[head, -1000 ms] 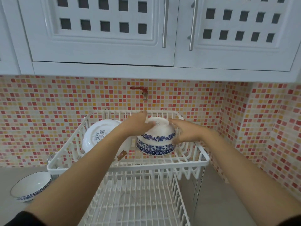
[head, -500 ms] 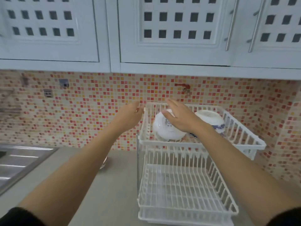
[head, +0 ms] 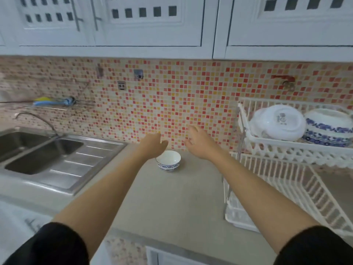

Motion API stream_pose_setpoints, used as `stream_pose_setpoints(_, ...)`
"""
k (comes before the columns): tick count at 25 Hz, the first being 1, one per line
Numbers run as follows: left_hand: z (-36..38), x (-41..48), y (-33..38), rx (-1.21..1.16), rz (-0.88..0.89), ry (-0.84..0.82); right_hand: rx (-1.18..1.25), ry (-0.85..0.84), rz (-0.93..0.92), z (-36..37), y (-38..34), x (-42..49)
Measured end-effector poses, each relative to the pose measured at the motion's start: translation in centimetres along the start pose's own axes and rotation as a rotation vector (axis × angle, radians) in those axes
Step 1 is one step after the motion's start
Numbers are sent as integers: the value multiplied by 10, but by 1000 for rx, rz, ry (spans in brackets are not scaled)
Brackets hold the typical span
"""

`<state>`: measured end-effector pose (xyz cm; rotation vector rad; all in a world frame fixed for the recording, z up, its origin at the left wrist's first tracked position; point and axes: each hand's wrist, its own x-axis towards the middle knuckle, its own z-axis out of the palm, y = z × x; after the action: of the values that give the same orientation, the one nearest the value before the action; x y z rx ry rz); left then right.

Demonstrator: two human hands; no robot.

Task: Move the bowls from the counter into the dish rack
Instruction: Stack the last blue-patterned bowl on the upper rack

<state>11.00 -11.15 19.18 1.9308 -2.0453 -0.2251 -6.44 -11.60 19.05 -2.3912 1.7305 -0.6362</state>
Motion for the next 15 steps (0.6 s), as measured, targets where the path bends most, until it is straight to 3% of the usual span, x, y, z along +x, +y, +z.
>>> stream_pose_setpoints(9,117,37,-91,-113,-176,-178,69,-134,366,160,47,47)
stream_pose_setpoints(15,175,129,-131,-157,-273,-228,203,-133,566,235,93,119)
